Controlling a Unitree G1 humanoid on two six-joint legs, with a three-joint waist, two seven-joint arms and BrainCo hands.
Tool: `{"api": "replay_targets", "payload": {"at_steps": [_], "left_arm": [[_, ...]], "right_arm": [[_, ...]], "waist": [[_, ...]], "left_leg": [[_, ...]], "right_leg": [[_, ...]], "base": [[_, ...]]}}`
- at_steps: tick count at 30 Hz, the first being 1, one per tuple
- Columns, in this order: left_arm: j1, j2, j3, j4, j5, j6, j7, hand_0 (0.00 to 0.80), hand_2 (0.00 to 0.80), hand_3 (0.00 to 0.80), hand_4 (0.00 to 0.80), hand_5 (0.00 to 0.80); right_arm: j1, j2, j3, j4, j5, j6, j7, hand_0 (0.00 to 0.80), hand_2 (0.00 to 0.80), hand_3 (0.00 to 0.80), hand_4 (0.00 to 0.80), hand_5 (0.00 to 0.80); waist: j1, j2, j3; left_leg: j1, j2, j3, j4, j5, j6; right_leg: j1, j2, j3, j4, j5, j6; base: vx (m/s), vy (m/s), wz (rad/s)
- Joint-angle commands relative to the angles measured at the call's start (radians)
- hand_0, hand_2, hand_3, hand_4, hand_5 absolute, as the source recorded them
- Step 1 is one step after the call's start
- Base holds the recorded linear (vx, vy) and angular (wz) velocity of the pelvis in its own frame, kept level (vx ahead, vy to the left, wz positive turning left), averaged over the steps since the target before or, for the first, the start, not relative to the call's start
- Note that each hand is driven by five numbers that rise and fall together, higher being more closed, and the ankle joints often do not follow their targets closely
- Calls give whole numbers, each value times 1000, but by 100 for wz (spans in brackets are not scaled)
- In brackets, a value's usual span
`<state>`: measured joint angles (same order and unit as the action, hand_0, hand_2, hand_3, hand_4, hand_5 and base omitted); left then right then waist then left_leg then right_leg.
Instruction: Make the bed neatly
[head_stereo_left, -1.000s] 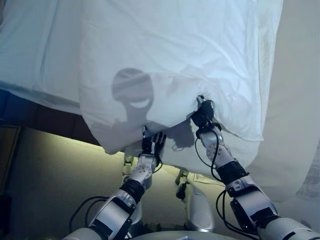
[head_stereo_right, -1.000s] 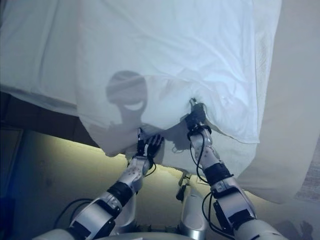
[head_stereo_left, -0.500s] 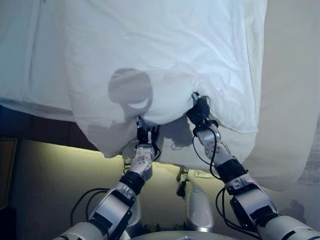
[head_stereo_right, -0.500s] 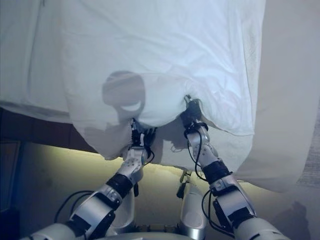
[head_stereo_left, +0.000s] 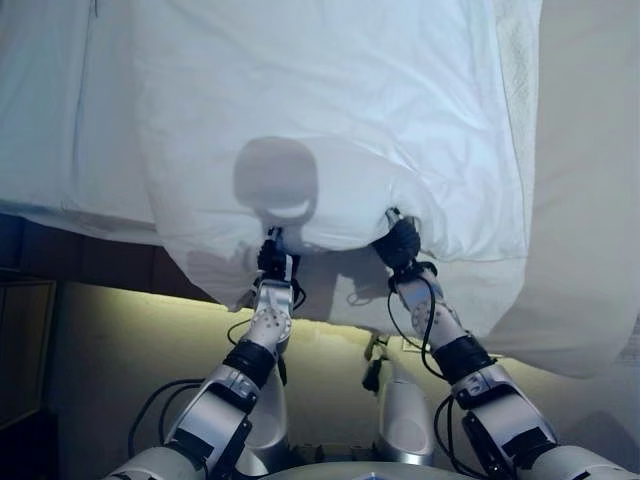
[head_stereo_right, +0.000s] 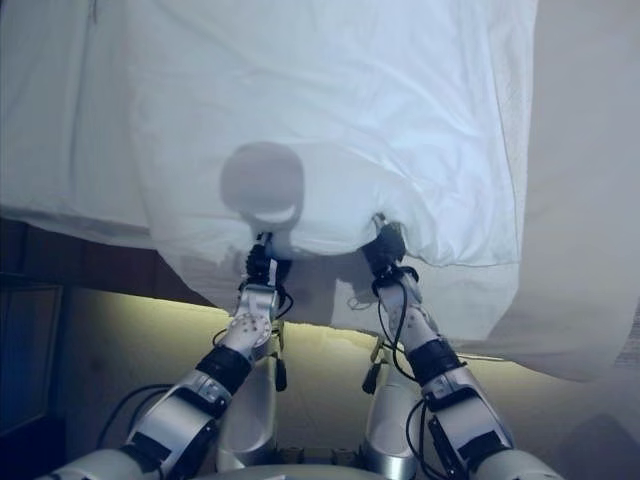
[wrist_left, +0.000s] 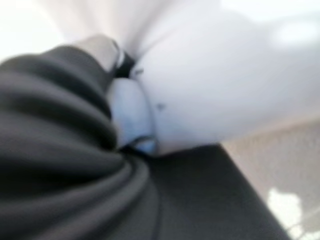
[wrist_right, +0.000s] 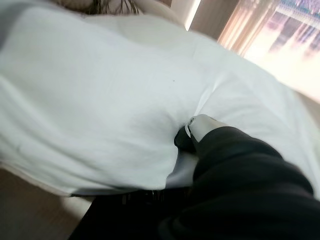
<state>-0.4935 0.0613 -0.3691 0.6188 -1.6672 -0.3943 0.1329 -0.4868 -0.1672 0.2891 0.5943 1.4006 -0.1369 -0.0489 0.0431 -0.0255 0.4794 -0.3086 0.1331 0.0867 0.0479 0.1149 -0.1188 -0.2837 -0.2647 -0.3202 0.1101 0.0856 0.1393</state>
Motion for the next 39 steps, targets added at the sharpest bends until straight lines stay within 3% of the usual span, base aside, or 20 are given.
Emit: {"api": "replay_targets", "payload": {"at_steps": [1,3,7,8,9,14,27,39], "left_arm": [[-48,32,108,-24,52,-23,-10,800,800,800,800,800],[-56,63,174,11,45,14,-29,800,800,800,800,800],[-57,76,211,25,57,50,-66,800,800,800,800,800],[-45,65,215,17,58,51,-78,800,800,800,800,800],[-39,59,218,11,55,54,-84,800,800,800,800,800],[-1,60,251,-29,40,79,-111,800,800,800,800,800],[92,97,303,-119,80,128,-131,800,800,800,800,800],[67,127,329,-71,92,191,-156,800,800,800,800,800]], "right_arm": [[40,-64,-114,64,111,-85,52,800,800,800,800,800],[26,-71,-184,213,227,-24,175,800,800,800,800,800],[3,-100,-270,358,430,78,331,800,800,800,800,800],[-6,-114,-314,412,477,112,351,430,430,430,430,430],[-14,-126,-341,438,506,125,365,0,0,0,0,0],[-14,-163,-422,473,572,144,465,0,0,0,0,0],[12,-241,-549,524,572,149,565,0,0,0,0,0],[4,-276,-598,480,572,171,621,0,0,0,0,0]], "waist": [[1,42,-47],[9,49,-41],[14,73,-32],[14,90,-28],[16,101,-26],[23,128,-12],[35,166,23],[39,125,30]], "left_leg": [[-47,9,17,-33,86,46],[-69,6,7,5,69,44],[-92,-4,6,16,63,41],[-95,-11,5,13,63,41],[-96,-15,4,12,63,40],[-106,-27,-3,27,56,38],[-172,-50,-16,77,46,38],[-194,-36,-22,96,49,31]], "right_leg": [[-21,-62,-11,54,58,40],[-40,-68,-2,76,45,38],[-54,-74,6,79,38,45],[-55,-75,10,76,37,49],[-55,-78,13,75,36,52],[-56,-92,22,75,35,53],[-101,-95,54,98,21,53],[-93,-82,47,86,33,55]], "base": [[0,0,0],[-5,-15,-6],[-22,44,-8],[-23,86,1],[-10,84,3],[14,25,1],[-3,4,-1],[0,-57,0]]}}
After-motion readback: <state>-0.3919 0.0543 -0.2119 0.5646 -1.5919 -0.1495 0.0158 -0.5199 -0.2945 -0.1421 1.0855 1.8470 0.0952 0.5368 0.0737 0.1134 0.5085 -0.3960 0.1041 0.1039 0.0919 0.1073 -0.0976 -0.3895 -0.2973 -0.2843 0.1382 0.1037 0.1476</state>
